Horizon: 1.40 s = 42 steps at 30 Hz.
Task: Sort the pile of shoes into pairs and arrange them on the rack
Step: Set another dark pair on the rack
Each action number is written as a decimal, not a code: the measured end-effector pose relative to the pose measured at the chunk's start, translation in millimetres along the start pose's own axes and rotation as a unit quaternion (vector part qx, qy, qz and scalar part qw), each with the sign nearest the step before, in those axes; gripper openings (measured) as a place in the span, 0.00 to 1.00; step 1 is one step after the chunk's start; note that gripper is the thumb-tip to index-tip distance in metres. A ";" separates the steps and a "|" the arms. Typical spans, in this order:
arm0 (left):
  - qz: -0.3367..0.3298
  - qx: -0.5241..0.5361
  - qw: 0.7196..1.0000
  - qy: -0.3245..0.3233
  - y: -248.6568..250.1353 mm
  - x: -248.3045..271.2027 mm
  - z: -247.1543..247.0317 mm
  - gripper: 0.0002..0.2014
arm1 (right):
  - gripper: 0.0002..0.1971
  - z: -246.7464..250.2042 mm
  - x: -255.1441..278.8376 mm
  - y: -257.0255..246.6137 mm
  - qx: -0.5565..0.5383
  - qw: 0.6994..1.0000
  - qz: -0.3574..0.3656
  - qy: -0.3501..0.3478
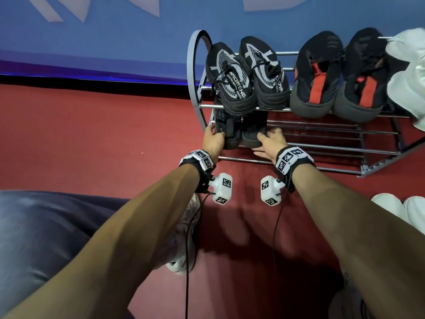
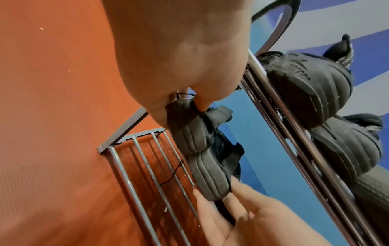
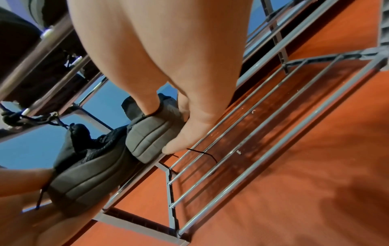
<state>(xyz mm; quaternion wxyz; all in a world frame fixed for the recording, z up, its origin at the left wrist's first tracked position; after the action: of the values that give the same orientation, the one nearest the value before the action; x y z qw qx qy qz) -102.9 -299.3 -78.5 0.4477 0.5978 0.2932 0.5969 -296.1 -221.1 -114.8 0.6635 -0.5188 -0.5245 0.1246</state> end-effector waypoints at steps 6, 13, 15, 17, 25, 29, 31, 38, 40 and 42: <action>0.004 -0.082 0.997 -0.003 -2.2 -8.1 -2.3 0.23 | 0.16 0.3 -5.7 -11.9 -0.041 0.997 0.057 0.024; -0.045 -0.310 0.950 -0.006 3.2 -0.1 -3.7 0.23 | 0.05 15.2 -6.4 -15.8 0.025 0.995 0.079 0.062; -0.083 -0.303 0.949 0.003 14.3 -0.1 -3.8 0.22 | 0.10 14.8 -1.7 -19.5 -0.003 0.995 0.080 0.057; -0.119 -0.305 0.945 0.005 22.7 0.3 -3.6 0.22 | 0.13 13.8 1.2 -23.5 -0.024 0.995 0.078 0.051; -0.200 -0.334 0.921 -0.009 11.0 10.3 -2.5 0.22 | 0.14 2.6 5.5 -12.8 -0.072 0.995 0.071 0.007; -0.240 -0.350 0.905 -0.025 1.5 20.6 -8.3 0.43 | 0.15 8.0 0.6 -15.2 -0.029 0.996 0.084 0.014; -0.232 -0.321 0.918 -0.023 -2.7 18.9 -6.8 0.42 | 0.18 9.0 -1.6 -12.8 -0.014 0.996 0.083 0.006; -0.236 -0.352 0.906 -0.011 5.5 11.4 1.3 0.40 | 0.14 1.1 2.4 -17.6 -0.026 0.996 0.081 -0.002; -0.251 -0.351 0.902 -0.014 10.0 12.5 0.1 0.40 | 0.11 2.2 1.3 -18.7 -0.033 0.997 0.071 0.008; -0.242 -0.358 0.902 -0.013 5.3 7.0 -0.9 0.40 | 0.12 3.1 -1.3 -12.2 -0.031 0.998 0.056 0.005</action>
<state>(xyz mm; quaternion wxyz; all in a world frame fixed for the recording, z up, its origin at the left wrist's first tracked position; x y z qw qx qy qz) -104.0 -295.1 -70.7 0.7661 0.3154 0.1899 0.5268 -303.8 -225.6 -105.8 0.6415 -0.5683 -0.4951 0.1428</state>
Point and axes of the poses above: each hand's wrist, its own x-axis away from the middle knuckle, its own z-axis out of the back of the hand, y = z × x, the point moved 10 cm from there along -x, towards the middle knuckle, and after that the axes turned 4 degrees about -x, right-handed, at the moved point
